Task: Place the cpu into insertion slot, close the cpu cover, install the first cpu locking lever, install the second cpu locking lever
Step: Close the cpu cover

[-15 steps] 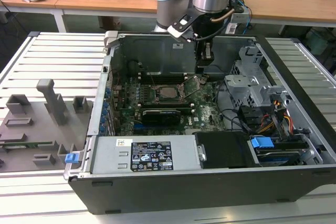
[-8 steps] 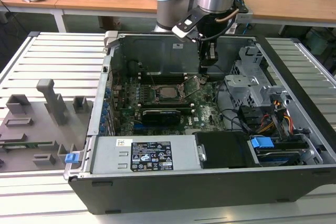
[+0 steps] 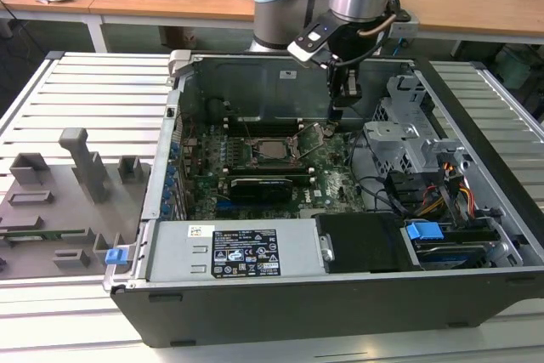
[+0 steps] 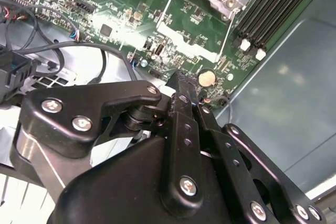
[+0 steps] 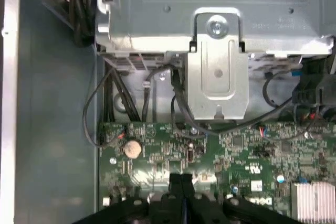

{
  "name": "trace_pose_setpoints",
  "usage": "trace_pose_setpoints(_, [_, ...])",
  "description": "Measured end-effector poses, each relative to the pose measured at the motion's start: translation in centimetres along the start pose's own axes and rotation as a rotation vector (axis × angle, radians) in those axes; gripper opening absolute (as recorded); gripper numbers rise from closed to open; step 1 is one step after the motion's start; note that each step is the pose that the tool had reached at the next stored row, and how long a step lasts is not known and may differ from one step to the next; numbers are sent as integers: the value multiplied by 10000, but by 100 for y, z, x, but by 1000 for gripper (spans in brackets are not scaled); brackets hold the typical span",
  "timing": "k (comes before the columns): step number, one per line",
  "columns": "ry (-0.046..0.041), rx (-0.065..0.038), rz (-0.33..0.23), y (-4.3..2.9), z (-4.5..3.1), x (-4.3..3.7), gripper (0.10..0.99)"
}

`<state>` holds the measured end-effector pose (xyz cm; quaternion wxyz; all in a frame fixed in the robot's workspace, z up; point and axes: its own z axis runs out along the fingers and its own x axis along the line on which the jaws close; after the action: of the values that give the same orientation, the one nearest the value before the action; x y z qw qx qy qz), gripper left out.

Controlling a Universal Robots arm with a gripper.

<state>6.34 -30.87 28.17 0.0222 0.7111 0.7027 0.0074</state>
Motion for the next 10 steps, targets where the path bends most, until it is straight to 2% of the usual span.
trace_pose_setpoints(5, [-1, 15, 0, 86, 4, 2, 106])
trace_pose_setpoints(10, [-2, 15, -1, 86, 86, 3, 106])
